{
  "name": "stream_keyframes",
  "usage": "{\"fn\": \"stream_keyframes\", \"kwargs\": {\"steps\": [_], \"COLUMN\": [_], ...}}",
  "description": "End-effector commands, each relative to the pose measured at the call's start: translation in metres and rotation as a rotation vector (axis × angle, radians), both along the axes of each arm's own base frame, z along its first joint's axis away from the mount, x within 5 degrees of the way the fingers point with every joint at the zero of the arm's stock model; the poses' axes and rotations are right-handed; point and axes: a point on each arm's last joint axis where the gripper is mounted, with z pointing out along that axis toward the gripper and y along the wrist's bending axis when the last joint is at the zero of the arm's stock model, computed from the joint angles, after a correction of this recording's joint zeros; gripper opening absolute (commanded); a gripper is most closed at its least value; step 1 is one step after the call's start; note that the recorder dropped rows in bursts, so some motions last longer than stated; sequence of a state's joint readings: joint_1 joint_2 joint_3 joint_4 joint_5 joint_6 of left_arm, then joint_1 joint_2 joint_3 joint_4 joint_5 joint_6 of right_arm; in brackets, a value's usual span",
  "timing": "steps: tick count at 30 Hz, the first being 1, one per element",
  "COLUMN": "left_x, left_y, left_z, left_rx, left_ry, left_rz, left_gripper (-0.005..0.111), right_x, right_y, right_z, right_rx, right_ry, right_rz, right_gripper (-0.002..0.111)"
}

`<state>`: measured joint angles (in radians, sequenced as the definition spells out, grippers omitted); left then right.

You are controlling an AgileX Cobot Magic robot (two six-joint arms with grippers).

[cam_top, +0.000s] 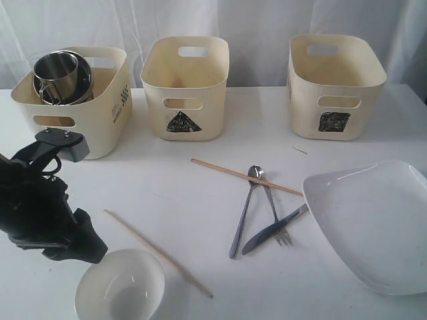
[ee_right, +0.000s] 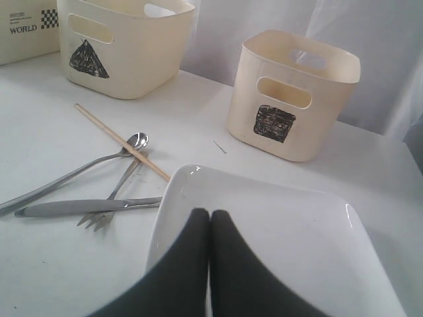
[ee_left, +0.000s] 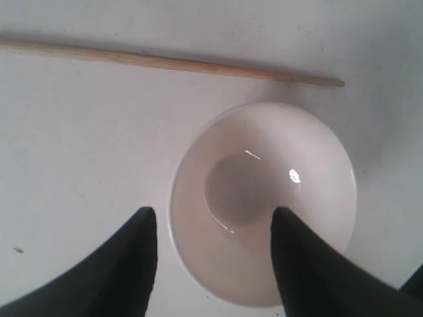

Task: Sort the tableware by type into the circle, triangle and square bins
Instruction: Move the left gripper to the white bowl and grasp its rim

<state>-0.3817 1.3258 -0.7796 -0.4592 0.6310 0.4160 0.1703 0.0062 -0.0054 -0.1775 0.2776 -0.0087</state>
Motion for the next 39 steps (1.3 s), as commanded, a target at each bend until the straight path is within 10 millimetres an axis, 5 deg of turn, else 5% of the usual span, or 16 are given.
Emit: {"fn": "stream_keyframes", "kwargs": {"steps": [1, 39], "left_x": [-0.003, -0.010], "left_y": [0.000, 0.003], "left_z": [-0.004, -0.035], "left_rx": [-0.010, -0.005], "left_ry": [-0.028, -0.037], "left_rz": [0.013, -0.002], "left_gripper": [0.056, 0.056], "right_x": [0.000, 0.000], "right_y": [0.000, 0.000], "right_z": [-0.001, -0.001], "right_rx": [0.006, 0.006], "right_ry": [-0.011, -0.011], "right_rz": [0.002, 0.002], "right_gripper": [0.000, 0.000]}}
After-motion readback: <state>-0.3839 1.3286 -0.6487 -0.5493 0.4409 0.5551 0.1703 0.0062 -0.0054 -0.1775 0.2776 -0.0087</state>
